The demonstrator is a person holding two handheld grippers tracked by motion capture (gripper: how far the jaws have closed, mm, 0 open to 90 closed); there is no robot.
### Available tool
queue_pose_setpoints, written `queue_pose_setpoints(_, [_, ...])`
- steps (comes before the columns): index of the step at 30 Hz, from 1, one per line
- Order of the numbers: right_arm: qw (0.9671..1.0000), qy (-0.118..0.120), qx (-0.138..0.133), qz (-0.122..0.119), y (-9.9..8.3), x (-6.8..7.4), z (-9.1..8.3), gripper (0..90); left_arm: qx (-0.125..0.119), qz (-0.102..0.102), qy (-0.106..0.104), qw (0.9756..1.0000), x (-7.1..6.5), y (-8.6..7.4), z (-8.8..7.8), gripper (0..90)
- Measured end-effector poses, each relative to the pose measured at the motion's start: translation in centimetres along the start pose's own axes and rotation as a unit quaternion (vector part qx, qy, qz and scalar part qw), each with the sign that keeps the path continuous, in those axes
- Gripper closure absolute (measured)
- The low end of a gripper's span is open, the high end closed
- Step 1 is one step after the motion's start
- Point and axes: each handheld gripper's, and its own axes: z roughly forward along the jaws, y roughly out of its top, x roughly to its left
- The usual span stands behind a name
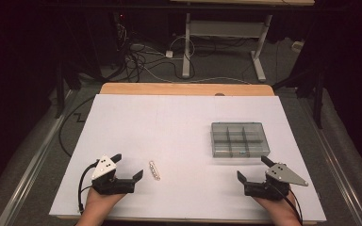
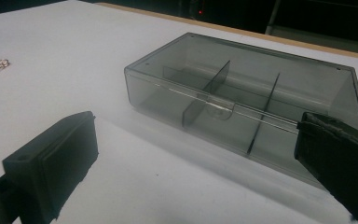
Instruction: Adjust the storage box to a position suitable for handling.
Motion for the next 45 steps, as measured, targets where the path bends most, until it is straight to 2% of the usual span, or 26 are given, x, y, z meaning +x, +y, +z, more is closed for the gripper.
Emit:
queue_pose_setpoints(11, [1.0000,-0.001,0.001,0.002,0.0,-0.2,-0.2,0.0,-0.004,-0.001,-0.011,0.9999,-0.2,-0.1,0.2,0.0])
queue_pose_setpoints(17, [1.0000,0.000,0.000,0.003,0.0,-0.2,-0.2,0.0,-0.005,0.002,-0.009,0.9999,-0.3,-0.2,0.2,0.0])
queue_pose_setpoints(20, [1.0000,0.003,0.003,0.004,0.0,-0.2,-0.2,0.0,-0.005,0.013,-0.004,0.9999,-0.4,-0.2,0.3,0.0])
queue_pose_setpoints(25, [1.0000,0.005,0.003,0.003,0.0,-0.1,-0.2,0.0,-0.005,0.009,-0.003,0.9999,-0.2,-0.2,0.5,0.0])
queue_pose_setpoints(34, [0.9999,0.002,0.010,0.007,-0.2,-0.5,-0.4,0.0,-0.004,0.008,-0.018,0.9998,-0.2,-0.2,0.6,0.0])
queue_pose_setpoints(43, [0.9998,-0.006,0.016,0.012,-0.5,-1.1,-0.8,0.2,0.000,0.009,-0.019,0.9998,-0.3,-0.1,0.6,0.0])
queue_pose_setpoints(45, [0.9997,-0.009,0.017,0.015,-0.5,-1.3,-1.0,0.5,0.001,0.017,-0.023,0.9996,-0.4,-0.1,0.6,0.0])
